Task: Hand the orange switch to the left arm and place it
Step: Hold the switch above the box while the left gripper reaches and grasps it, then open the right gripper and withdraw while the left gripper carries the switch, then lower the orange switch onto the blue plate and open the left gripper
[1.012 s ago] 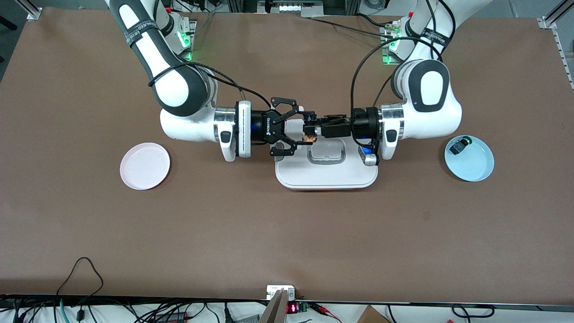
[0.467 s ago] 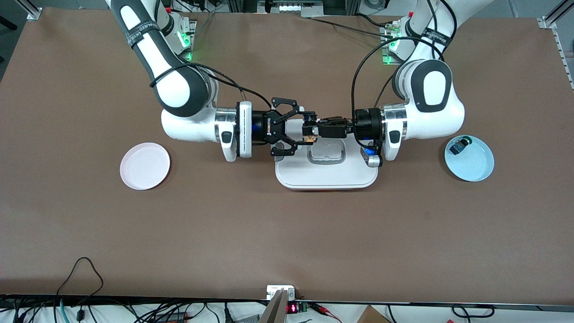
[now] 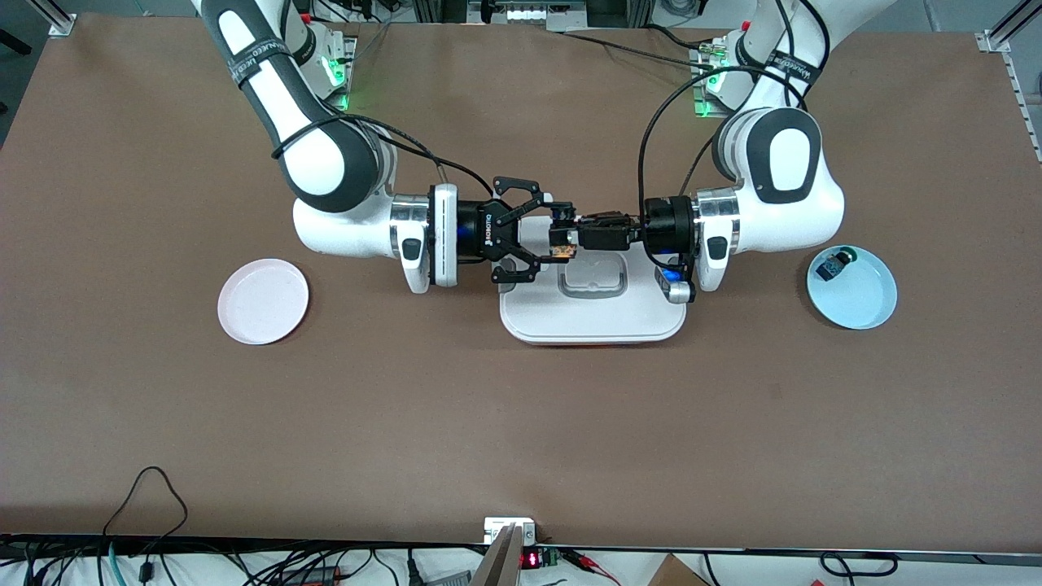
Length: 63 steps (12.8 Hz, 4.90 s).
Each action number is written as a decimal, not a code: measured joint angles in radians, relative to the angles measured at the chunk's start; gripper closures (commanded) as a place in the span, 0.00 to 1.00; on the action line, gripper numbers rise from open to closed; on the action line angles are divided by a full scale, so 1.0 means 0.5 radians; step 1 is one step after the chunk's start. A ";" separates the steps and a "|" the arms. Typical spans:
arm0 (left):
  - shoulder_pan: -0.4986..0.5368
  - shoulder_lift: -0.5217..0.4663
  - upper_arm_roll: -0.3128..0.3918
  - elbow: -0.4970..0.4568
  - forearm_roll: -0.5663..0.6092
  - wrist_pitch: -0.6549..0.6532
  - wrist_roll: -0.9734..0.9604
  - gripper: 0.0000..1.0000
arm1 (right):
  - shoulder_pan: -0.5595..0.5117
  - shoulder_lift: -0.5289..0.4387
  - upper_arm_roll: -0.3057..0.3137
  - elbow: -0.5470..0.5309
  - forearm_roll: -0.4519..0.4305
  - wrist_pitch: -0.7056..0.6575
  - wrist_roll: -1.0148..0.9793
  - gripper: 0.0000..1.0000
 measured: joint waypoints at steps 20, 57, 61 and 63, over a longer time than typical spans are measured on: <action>0.473 -0.091 0.030 0.396 2.042 -0.743 0.001 0.82 | -0.908 -0.101 -0.098 0.281 -1.199 -1.077 0.595 0.00; 1.373 0.394 0.048 -0.435 3.818 0.849 3.078 0.79 | -0.454 -0.807 -0.651 0.156 -3.780 -1.086 2.633 0.00; 1.399 0.433 0.046 -0.436 3.818 0.895 3.086 0.00 | -0.450 -0.807 -0.655 0.156 -3.780 -1.084 2.719 0.00; 1.426 0.432 0.032 -0.434 3.818 0.885 3.101 0.00 | -0.451 -0.803 -0.657 0.156 -3.780 -1.083 2.787 0.00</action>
